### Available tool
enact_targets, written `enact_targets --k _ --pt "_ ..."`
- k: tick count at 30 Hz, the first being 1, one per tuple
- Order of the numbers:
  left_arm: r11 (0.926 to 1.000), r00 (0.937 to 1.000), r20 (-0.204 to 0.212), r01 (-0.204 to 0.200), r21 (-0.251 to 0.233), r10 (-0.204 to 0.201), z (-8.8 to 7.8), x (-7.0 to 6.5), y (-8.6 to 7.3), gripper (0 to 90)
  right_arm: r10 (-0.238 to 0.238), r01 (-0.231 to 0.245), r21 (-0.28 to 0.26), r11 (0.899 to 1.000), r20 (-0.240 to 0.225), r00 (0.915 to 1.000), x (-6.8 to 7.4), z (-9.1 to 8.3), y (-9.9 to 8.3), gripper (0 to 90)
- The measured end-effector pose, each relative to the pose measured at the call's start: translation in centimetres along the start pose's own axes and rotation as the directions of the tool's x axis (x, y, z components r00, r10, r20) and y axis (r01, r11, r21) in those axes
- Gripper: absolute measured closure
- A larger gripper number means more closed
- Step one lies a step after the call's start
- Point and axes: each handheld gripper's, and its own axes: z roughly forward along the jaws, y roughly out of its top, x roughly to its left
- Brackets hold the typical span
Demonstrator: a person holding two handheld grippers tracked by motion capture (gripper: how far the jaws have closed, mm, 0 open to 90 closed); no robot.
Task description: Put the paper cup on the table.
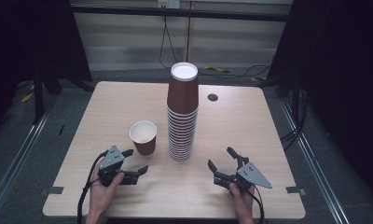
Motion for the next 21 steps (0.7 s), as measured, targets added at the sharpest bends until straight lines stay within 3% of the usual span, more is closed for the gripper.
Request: enact_targets --k 4,7,10,11,12,14,15,16,17,19,21 --pt "0.9986 0.9997 -0.025 -0.009 -0.052 0.007 0.1 -0.8 -0.3 15.5 0.0 0.0 0.0 1.0 0.0 1.0 0.0 0.0 0.0 14.0" --pt "0.9946 0.998 -0.059 0.016 -0.102 -0.022 0.2 -1.5 -0.7 15.4 -0.001 0.001 0.0 1.0 0.0 1.0 0.0 0.0 0.0 13.9" --pt "0.9918 0.998 -0.059 0.013 -0.127 -0.02 0.6 -2.2 -1.0 15.4 -0.001 0.001 0.0 1.0 0.0 1.0 0.0 0.0 0.0 14.0" --pt "0.9917 0.9974 -0.071 -0.015 -0.127 0.006 0.7 -2.3 -1.1 15.6 -0.001 0.001 -0.001 1.0 0.0 1.0 0.0 0.0 0.0 13.9" --pt "0.9901 0.9969 -0.079 -0.004 -0.14 -0.007 0.8 -2.6 -1.2 15.5 0.0 0.0 0.0 1.0 0.0 1.0 0.0 0.0 0.0 14.0" --pt "0.9883 0.9977 -0.068 -0.017 -0.152 0.006 1.1 -3.2 -1.3 15.5 0.0 0.0 0.0 1.0 0.001 1.0 0.0 0.0 0.0 13.9" --pt "0.9875 0.996 -0.078 -0.056 -0.147 0.045 1.1 -3.3 -1.2 15.5 0.0 0.0 0.0 1.0 0.001 1.0 0.0 0.0 0.0 13.9" --pt "0.9853 0.9962 -0.083 -0.042 -0.165 0.028 1.3 -3.8 -1.3 15.4 0.0 0.0 0.0 1.0 0.001 1.0 0.0 0.0 0.0 13.9" --pt "0.9827 0.994 -0.093 -0.072 -0.17 0.057 1.3 -3.9 -1.3 15.4 0.0 0.0 0.0 1.0 0.001 1.0 0.0 0.0 0.0 13.9" --pt "0.9797 0.9971 -0.074 -0.035 -0.197 0.021 1.6 -4.2 -1.4 15.4 -0.001 0.001 -0.001 1.0 0.002 1.0 0.0 0.0 0.0 13.9" --pt "0.9785 0.9975 -0.068 -0.034 -0.203 0.021 1.9 -4.3 -1.6 15.3 -0.001 0.001 0.0 1.0 0.001 1.0 0.0 0.0 0.0 13.9"
